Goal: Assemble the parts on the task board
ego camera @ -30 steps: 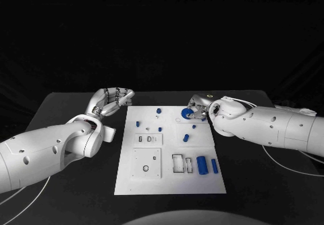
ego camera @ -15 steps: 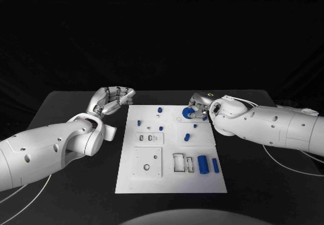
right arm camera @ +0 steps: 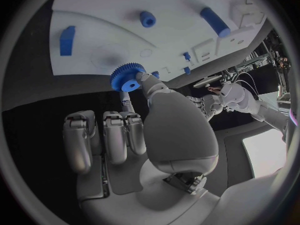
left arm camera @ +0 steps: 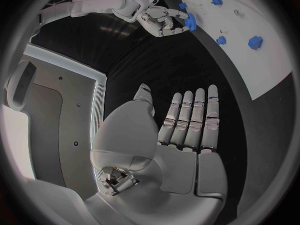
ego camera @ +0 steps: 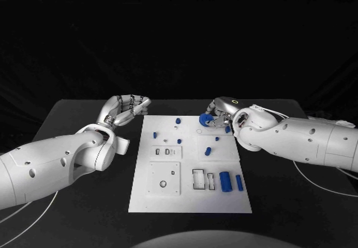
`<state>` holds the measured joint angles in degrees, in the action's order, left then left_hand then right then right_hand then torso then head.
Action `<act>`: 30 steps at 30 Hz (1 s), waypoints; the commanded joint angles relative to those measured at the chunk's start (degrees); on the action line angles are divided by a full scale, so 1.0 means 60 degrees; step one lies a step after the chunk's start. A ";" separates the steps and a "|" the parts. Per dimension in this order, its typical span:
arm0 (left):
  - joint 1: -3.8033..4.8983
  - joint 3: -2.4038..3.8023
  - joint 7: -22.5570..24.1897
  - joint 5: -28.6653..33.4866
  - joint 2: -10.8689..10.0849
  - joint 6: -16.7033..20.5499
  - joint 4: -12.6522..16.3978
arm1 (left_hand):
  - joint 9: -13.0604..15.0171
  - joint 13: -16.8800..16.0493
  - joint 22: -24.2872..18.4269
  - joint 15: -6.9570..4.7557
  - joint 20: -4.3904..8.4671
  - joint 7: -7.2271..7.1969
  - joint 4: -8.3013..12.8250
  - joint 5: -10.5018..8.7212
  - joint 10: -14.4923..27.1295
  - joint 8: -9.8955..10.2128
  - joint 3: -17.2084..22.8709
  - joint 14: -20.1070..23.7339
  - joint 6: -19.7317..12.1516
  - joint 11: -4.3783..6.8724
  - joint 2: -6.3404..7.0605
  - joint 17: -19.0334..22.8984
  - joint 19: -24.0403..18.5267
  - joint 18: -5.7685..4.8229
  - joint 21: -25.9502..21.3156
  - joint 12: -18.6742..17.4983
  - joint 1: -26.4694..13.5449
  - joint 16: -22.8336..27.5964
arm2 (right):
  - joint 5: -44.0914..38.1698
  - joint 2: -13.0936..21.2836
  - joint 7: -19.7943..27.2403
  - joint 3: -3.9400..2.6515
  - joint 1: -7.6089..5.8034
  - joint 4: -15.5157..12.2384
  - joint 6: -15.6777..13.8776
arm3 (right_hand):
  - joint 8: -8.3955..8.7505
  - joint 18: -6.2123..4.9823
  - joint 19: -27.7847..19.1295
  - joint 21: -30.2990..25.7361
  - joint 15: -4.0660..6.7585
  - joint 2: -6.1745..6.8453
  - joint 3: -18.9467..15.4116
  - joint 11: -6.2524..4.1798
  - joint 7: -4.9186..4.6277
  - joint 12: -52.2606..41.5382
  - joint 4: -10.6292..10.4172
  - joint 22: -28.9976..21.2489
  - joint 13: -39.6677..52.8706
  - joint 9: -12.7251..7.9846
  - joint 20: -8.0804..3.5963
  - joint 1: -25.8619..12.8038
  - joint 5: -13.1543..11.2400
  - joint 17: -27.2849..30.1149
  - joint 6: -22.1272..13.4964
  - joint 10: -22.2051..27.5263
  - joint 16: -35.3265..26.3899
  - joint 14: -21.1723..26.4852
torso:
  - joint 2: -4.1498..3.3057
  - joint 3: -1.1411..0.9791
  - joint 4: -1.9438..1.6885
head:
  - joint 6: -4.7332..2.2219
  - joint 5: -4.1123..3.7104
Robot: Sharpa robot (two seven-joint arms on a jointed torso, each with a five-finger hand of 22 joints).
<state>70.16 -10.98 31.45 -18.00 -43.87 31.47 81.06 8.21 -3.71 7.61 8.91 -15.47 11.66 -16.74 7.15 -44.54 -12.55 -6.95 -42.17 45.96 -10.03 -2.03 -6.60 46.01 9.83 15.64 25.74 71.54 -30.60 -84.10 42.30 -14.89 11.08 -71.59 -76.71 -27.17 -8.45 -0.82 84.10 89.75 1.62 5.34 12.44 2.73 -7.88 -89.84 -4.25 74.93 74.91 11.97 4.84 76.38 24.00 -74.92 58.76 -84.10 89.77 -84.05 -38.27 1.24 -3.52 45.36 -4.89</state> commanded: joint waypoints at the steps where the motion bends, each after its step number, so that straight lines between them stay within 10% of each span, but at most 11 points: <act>1: 0.0007 0.0007 0.0108 -0.0044 0.0025 -0.0024 0.0009 | 0.0016 0.0001 -0.0008 0.0009 -0.0016 0.0124 0.0008 0.0048 -0.0059 -0.0034 -0.0066 0.0059 -0.0003 -0.0002 -0.0034 -0.0015 0.0027 0.0112 -0.0044 -0.0050 0.0068 0.0041 | 0.0475 0.0006 0.0422 -0.0015 -0.0122 -0.0264 -0.0625 | -0.0173 0.0136 0.0983 0.0042 -0.0074 -0.0109 0.0036 0.0076 0.0167 -0.0027 0.0019 0.2512 0.2515 0.0466 0.0049 -0.0083 0.0047 -0.2513 0.0240 -0.0983 0.0039 -0.0992 | -0.0005 0.0010 -0.0009 | 0.0011 0.0000; 30: 0.0010 0.0009 0.0088 -0.0044 0.0067 -0.0007 0.0057 | 0.0020 0.0001 -0.0014 0.0010 -0.0017 0.0124 0.0005 0.0049 -0.0062 -0.0038 -0.0079 0.0060 -0.0005 -0.0002 -0.0050 -0.0022 0.0028 0.0112 -0.0050 -0.0054 0.0072 0.0041 | 0.0307 -0.1913 0.0729 -0.0030 0.0194 0.0640 -0.0041 | 0.0022 0.0136 0.0983 0.0042 -0.0218 -0.0141 0.0117 0.0228 0.0009 -0.0027 0.0057 0.2512 0.2515 0.0471 0.0165 -0.0181 -0.0082 -0.2513 0.0096 -0.0983 0.0039 -0.0992 | -0.0010 0.0013 0.0005 | 0.0020 0.0107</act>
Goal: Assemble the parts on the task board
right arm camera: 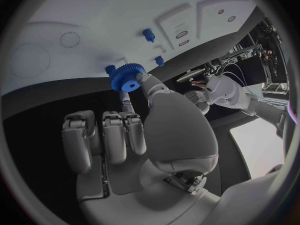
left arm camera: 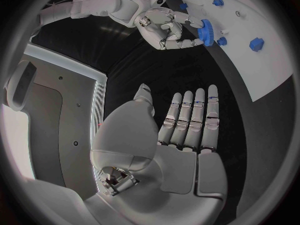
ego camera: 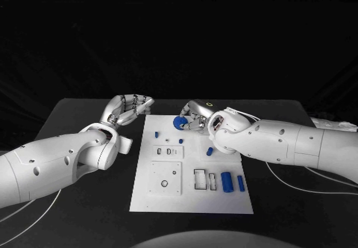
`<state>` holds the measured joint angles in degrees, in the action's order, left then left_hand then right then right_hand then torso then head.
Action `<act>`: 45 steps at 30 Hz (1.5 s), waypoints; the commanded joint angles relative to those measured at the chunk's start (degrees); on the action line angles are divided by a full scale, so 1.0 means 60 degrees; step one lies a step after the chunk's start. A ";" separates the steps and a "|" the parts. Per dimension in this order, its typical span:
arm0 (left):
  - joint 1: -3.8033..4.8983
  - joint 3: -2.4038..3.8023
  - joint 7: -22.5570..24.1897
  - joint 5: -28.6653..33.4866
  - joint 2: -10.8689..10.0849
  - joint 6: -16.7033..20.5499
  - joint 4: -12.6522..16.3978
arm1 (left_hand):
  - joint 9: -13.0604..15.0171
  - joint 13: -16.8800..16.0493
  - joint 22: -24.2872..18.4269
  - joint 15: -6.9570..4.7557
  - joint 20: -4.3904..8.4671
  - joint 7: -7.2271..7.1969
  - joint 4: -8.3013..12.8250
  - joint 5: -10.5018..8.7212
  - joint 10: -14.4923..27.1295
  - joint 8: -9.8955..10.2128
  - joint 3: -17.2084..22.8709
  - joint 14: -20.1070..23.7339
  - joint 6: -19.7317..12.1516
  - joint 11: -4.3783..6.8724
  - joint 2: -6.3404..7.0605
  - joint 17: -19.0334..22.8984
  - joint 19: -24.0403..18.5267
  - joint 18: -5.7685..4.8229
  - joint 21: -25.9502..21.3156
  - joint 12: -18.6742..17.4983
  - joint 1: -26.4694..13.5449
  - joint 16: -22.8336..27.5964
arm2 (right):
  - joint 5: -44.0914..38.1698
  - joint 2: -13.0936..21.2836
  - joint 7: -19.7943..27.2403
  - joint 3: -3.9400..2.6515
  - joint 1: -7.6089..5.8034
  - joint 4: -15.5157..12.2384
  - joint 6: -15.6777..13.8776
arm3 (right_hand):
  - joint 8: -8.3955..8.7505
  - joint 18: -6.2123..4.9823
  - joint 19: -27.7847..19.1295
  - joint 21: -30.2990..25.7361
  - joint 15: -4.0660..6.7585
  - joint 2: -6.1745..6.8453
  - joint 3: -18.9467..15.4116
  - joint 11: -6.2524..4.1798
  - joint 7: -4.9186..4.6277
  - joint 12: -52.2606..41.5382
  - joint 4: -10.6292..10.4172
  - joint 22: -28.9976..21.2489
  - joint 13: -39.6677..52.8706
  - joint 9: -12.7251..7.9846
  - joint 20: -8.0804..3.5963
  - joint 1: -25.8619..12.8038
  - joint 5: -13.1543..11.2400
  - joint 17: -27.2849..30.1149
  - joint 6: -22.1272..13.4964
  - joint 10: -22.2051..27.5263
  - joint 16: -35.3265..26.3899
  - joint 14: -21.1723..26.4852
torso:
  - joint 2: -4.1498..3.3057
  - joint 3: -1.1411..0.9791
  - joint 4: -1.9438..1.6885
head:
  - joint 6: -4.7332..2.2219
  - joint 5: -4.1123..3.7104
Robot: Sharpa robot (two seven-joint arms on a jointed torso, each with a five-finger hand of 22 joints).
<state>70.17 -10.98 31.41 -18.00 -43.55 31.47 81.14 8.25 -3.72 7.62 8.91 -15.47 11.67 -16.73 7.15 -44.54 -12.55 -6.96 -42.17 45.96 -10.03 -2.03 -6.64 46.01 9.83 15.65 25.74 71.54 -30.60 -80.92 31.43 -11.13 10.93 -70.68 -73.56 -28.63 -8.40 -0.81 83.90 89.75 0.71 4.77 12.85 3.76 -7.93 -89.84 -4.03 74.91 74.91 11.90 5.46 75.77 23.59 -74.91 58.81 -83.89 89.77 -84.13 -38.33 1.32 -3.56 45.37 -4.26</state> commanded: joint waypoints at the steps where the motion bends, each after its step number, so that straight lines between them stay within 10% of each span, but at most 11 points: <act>1: 0.0009 0.0009 0.0092 -0.0043 0.0012 -0.0008 0.0047 | 0.0013 0.0002 -0.0016 0.0009 -0.0017 0.0124 0.0004 0.0049 -0.0062 -0.0038 -0.0078 0.0060 -0.0004 -0.0002 -0.0050 -0.0016 0.0028 0.0112 -0.0051 -0.0054 0.0072 0.0041 | -0.0240 -0.0148 0.0097 -0.0006 0.0058 0.0167 0.0223 | 0.0015 0.0135 0.1016 0.0042 -0.0066 -0.0047 0.0049 0.0056 0.0017 -0.0027 0.0021 0.2515 0.2516 0.0483 0.0062 -0.0081 -0.0014 -0.2516 0.0088 -0.1019 0.0039 -0.0979 | 0.0001 0.0002 0.0009 | 0.0019 0.0001; 36: 0.0015 0.0010 0.0035 -0.0043 -0.0006 0.0039 0.0044 | 0.0018 0.0002 -0.0025 0.0010 -0.0019 0.0123 0.0005 0.0051 -0.0064 -0.0042 -0.0088 0.0061 -0.0007 -0.0001 -0.0081 -0.0026 0.0024 0.0110 -0.0062 -0.0059 0.0088 0.0043 | -0.0476 -0.0763 0.0097 -0.0008 0.0301 0.0963 0.0678 | 0.0240 0.0135 0.1016 0.0042 -0.0173 -0.0075 0.0097 0.0155 -0.0082 -0.0027 0.0054 0.2515 0.2516 0.0471 0.0179 -0.0173 -0.0360 -0.2516 -0.0108 -0.1019 0.0039 -0.0979 | 0.0016 -0.0002 0.0003 | -0.0023 -0.0005; 45: 0.0016 0.0010 0.0032 -0.0043 -0.0019 0.0048 0.0039 | 0.0018 0.0002 -0.0026 0.0010 -0.0019 0.0123 0.0005 0.0051 -0.0064 -0.0043 -0.0088 0.0061 -0.0007 -0.0001 -0.0082 -0.0027 0.0024 0.0110 -0.0062 -0.0060 0.0088 0.0043 | -0.0504 -0.0773 -0.0072 -0.0008 0.0300 0.0991 0.0867 | 0.0815 0.0135 0.1016 0.0042 -0.0278 0.0039 0.0048 0.0152 -0.0116 -0.0027 0.0146 0.2515 0.2516 -0.0127 0.0325 -0.0291 -0.0872 -0.2516 -0.2288 -0.1019 0.0039 -0.0979 | 0.0014 0.0000 0.0003 | -0.0041 0.0012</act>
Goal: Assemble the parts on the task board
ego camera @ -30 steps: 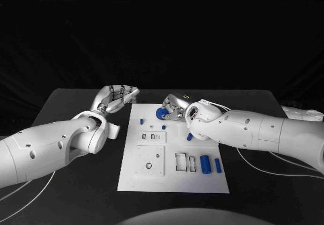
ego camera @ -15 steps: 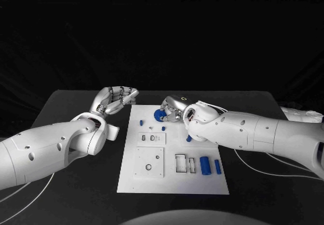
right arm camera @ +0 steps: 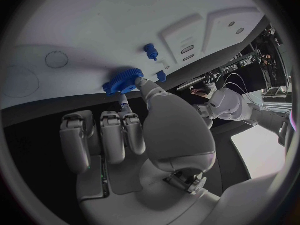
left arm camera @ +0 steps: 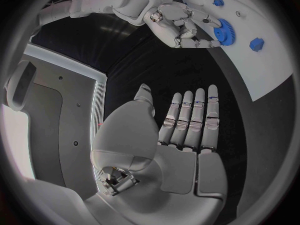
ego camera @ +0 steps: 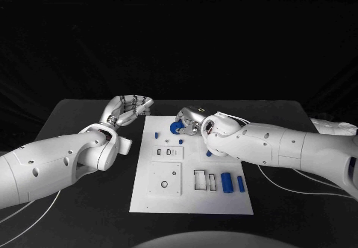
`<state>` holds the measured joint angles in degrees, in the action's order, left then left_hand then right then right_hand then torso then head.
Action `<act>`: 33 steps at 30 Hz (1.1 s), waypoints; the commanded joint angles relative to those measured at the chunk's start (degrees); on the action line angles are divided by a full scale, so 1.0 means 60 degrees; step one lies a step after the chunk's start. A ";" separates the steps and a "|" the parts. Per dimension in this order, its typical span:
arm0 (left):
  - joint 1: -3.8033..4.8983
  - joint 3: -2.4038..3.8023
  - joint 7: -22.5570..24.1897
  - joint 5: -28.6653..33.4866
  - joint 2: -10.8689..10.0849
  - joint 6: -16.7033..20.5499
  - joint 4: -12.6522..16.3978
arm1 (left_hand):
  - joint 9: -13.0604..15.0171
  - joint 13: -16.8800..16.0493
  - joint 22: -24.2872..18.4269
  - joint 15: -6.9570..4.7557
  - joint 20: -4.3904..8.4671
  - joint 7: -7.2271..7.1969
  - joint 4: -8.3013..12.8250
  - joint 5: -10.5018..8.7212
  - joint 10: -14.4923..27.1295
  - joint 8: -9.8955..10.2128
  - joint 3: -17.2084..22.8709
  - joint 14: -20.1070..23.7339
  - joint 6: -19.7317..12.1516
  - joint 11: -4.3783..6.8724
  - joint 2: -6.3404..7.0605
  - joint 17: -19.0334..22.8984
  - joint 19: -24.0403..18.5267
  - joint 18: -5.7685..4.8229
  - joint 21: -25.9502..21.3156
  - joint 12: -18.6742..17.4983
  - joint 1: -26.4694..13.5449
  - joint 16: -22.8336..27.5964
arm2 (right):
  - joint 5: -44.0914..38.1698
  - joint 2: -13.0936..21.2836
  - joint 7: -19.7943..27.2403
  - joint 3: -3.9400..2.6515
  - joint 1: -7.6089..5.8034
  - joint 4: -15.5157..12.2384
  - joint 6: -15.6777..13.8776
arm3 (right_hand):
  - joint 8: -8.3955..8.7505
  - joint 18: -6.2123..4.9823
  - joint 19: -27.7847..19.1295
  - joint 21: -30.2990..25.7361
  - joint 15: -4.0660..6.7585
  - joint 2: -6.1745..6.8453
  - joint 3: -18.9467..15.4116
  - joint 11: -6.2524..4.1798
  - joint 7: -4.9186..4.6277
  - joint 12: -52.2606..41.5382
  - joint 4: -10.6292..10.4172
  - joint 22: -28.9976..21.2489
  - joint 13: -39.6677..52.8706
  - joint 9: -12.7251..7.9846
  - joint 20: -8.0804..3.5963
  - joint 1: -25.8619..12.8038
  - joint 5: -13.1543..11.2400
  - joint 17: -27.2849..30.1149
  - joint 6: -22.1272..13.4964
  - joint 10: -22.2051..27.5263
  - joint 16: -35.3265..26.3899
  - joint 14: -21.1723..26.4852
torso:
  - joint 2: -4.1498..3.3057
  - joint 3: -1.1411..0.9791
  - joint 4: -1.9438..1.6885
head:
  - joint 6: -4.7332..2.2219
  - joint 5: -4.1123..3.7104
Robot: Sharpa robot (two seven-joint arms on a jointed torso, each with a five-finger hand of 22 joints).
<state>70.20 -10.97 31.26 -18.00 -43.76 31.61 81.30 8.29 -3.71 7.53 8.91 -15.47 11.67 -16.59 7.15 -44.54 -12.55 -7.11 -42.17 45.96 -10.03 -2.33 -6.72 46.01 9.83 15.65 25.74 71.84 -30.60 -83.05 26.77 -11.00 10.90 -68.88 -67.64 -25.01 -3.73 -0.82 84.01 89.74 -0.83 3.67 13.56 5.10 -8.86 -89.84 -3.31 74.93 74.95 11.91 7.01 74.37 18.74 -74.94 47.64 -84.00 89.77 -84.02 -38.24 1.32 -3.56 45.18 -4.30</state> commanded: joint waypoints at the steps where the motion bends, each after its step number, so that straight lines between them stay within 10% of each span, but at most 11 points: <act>1: 0.0012 0.0008 0.0058 -0.0043 0.0015 0.0023 0.0012 | 0.0011 0.0002 -0.0010 0.0010 -0.0019 0.0123 -0.0020 0.0051 -0.0064 -0.0043 -0.0063 0.0061 -0.0007 -0.0001 -0.0032 -0.0013 0.0023 0.0111 -0.0062 -0.0059 0.0039 0.0042 | -0.0152 0.0010 -0.0087 -0.0002 0.0000 -0.0004 0.0235 | 0.0029 0.0136 0.0998 0.0043 0.0036 0.0224 -0.0097 -0.0152 0.0073 -0.0027 0.0039 0.2511 0.2509 -0.0196 0.0036 -0.0073 -0.0096 -0.2511 -0.0662 -0.0999 0.0039 -0.0996 | -0.0003 -0.0001 0.0003 | -0.0012 0.0024; 33: 0.0012 0.0008 0.0057 -0.0043 0.0035 -0.0001 -0.0042 | 0.0016 0.0002 -0.0021 0.0011 -0.0021 0.0122 -0.0017 0.0055 -0.0068 -0.0048 -0.0077 0.0062 -0.0010 -0.0001 -0.0057 -0.0024 0.0014 0.0109 -0.0077 -0.0065 0.0060 0.0043 | -0.0178 0.0475 0.0301 0.0001 0.0019 -0.0763 -0.0506 | -0.0581 0.0136 0.0998 0.0043 0.0301 0.0026 0.0032 -0.0377 0.0424 -0.0027 0.0215 0.2511 0.2509 -0.0165 -0.0230 0.0044 -0.0096 -0.2511 0.0810 -0.0999 0.0039 -0.0996 | -0.0002 -0.0005 0.0015 | 0.0011 -0.0006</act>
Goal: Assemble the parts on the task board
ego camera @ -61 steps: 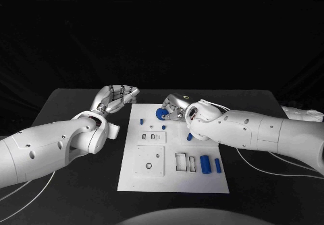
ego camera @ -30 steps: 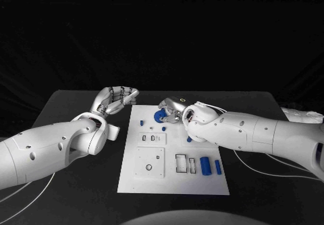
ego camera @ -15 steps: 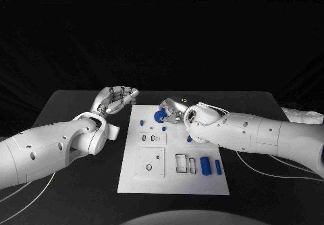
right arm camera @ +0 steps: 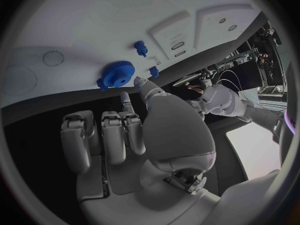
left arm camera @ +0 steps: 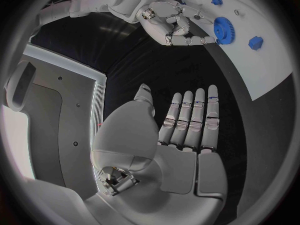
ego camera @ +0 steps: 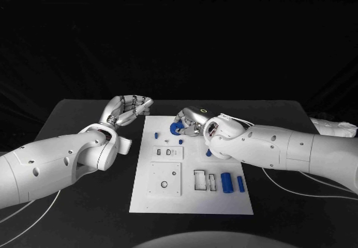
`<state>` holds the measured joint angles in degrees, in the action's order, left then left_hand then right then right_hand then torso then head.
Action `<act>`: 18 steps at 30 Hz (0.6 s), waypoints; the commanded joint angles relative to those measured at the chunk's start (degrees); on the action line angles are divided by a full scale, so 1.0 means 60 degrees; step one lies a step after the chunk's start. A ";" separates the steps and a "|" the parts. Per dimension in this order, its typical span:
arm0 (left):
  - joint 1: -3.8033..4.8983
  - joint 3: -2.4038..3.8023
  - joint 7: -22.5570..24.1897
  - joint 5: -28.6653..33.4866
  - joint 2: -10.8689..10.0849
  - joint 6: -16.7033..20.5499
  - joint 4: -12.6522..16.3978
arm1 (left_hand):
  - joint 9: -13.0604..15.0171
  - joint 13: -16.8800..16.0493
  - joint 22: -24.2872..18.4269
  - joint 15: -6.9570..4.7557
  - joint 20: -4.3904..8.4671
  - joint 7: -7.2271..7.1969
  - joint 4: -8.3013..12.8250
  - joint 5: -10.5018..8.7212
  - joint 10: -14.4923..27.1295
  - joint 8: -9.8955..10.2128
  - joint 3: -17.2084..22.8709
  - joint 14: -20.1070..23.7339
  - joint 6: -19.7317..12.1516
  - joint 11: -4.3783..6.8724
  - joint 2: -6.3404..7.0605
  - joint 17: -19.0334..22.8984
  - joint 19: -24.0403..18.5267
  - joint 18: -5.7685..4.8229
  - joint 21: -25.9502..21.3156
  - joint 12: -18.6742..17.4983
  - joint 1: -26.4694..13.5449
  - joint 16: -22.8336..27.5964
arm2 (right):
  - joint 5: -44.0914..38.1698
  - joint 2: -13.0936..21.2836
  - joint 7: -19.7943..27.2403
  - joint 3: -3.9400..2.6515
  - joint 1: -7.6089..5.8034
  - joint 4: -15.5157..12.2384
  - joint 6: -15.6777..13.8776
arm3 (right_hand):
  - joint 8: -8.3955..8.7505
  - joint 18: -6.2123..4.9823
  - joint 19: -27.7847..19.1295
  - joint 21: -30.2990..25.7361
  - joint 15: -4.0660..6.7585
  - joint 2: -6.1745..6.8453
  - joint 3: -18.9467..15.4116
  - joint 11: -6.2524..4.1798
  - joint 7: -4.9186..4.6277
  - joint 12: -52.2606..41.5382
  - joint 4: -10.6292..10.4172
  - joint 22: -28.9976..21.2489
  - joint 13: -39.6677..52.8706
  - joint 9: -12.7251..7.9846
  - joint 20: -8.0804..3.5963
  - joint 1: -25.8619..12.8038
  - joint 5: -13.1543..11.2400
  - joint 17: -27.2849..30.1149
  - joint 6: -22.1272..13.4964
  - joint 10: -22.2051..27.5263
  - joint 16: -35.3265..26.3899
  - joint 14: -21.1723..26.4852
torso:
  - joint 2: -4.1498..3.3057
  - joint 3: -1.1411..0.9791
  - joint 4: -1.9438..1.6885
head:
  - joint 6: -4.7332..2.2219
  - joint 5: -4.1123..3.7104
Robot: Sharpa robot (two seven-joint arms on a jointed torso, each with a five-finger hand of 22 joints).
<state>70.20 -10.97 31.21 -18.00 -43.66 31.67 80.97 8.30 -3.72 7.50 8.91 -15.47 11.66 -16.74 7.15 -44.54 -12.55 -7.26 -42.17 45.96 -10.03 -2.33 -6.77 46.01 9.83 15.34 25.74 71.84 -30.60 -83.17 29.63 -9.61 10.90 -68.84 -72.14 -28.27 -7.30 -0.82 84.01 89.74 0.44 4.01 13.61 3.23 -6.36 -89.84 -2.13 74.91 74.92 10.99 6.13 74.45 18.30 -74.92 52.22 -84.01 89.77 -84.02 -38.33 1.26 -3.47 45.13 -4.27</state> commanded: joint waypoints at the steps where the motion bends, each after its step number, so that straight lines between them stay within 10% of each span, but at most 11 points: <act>1: 0.0012 0.0008 0.0064 -0.0043 0.0017 -0.0012 0.0015 | 0.0014 0.0002 -0.0016 0.0011 -0.0021 0.0123 0.0009 0.0055 -0.0068 -0.0048 -0.0051 0.0062 -0.0009 -0.0001 -0.0058 -0.0015 0.0015 0.0108 -0.0026 -0.0064 0.0061 0.0044 | -0.0167 -0.0004 0.0048 0.0001 0.0015 -0.0009 0.0077 | 0.0017 0.0136 0.0999 0.0043 0.0092 -0.0034 0.0028 -0.0069 0.0012 -0.0027 0.0021 0.2515 0.2513 -0.0015 -0.0086 0.0036 -0.0024 -0.2513 0.0051 -0.0999 0.0039 -0.0996 | 0.0012 0.0005 -0.0001 | 0.0021 -0.0011; 18: 0.0011 0.0008 0.0062 -0.0043 -0.0013 0.0003 0.0024 | 0.0016 0.0002 -0.0019 0.0011 -0.0022 0.0122 0.0009 0.0057 -0.0069 -0.0049 -0.0056 0.0062 -0.0010 -0.0001 -0.0062 -0.0018 0.0012 0.0108 -0.0030 -0.0066 0.0066 0.0044 | -0.0374 -0.0109 -0.0442 0.0002 0.0035 0.0131 0.0742 | 0.0011 0.0136 0.0999 0.0043 0.0123 -0.0107 0.0093 -0.0068 0.0002 -0.0027 0.0000 0.2515 0.2513 -0.0047 -0.0130 0.0017 -0.0062 -0.2513 0.0325 -0.0999 0.0039 -0.0996 | 0.0006 0.0006 -0.0006 | 0.0012 -0.0031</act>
<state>70.20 -10.98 31.18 -18.00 -43.78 31.67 81.00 8.33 -3.71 7.45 8.91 -15.47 11.67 -16.74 7.15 -44.54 -12.55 -7.26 -42.17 45.96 -10.03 -2.34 -6.80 46.01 9.83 15.31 25.74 71.85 -30.60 -84.17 29.05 -11.12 10.91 -68.67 -71.36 -25.91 -7.29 -0.82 84.01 89.74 0.84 4.02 13.94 3.23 -6.42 -89.84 -2.13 74.90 74.92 10.76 5.73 74.45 18.30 -74.91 53.79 -84.00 89.77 -84.03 -38.25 1.30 -3.49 45.20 -4.49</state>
